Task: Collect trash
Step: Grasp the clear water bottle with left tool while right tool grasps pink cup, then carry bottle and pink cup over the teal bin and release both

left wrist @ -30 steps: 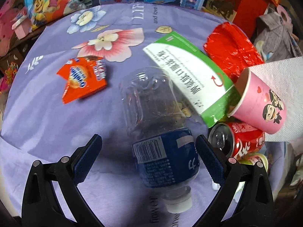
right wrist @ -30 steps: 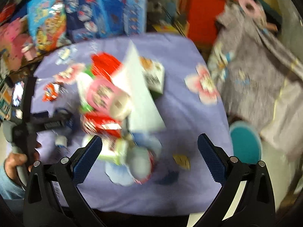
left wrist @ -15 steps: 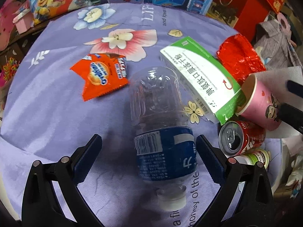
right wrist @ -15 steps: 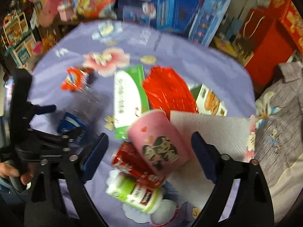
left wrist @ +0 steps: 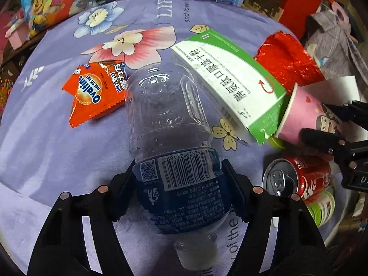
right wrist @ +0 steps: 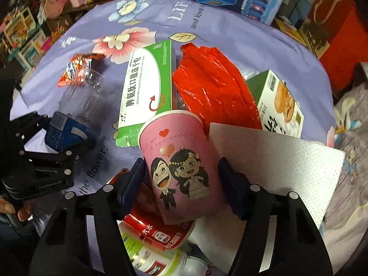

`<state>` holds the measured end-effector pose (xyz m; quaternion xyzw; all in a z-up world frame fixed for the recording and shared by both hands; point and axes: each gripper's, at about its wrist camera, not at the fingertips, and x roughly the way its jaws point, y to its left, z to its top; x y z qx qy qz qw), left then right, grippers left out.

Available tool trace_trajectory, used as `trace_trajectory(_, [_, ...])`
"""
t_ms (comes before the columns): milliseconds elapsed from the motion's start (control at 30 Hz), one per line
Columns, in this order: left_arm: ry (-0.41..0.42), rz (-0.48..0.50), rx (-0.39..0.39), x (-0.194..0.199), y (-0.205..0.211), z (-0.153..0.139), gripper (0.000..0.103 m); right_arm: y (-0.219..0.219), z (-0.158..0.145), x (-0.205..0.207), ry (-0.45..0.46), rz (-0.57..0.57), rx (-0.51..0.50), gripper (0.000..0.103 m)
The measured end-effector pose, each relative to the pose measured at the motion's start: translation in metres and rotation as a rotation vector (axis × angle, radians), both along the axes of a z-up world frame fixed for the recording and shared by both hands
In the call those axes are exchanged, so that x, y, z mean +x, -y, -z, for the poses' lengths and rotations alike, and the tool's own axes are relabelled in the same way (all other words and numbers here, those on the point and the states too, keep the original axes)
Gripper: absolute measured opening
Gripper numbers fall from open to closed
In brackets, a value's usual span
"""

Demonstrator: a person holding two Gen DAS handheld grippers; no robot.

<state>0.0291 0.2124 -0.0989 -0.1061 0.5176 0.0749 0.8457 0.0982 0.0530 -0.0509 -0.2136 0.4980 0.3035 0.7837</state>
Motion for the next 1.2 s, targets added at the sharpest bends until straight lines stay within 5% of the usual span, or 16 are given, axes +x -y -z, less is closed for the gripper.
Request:
trace_trajectory(367, [0.056, 0.032, -0.047, -0.014, 0.008, -0.037, 0.071, 0.044, -0.037, -0.009, 0.008, 0.138, 0.212, 0.061])
trace_trajectory(600, [0.121, 0.126, -0.040, -0.014, 0.047, -0.076, 0.071, 0.086, -0.067, -0.014, 0.063, 0.223, 0.314, 0.061])
trace_trajectory(867, [0.157, 0.348, -0.021, 0.006, 0.143, -0.101, 0.071, 0.201, -0.079, -0.019, 0.108, 0.459, 0.419, 0.061])
trace_trajectory(1200, [0.117, 0.654, -0.027, 0.035, 0.294, -0.098, 0.071, 0.358, -0.068, -0.044, 0.175, 0.759, 0.499, 0.061])
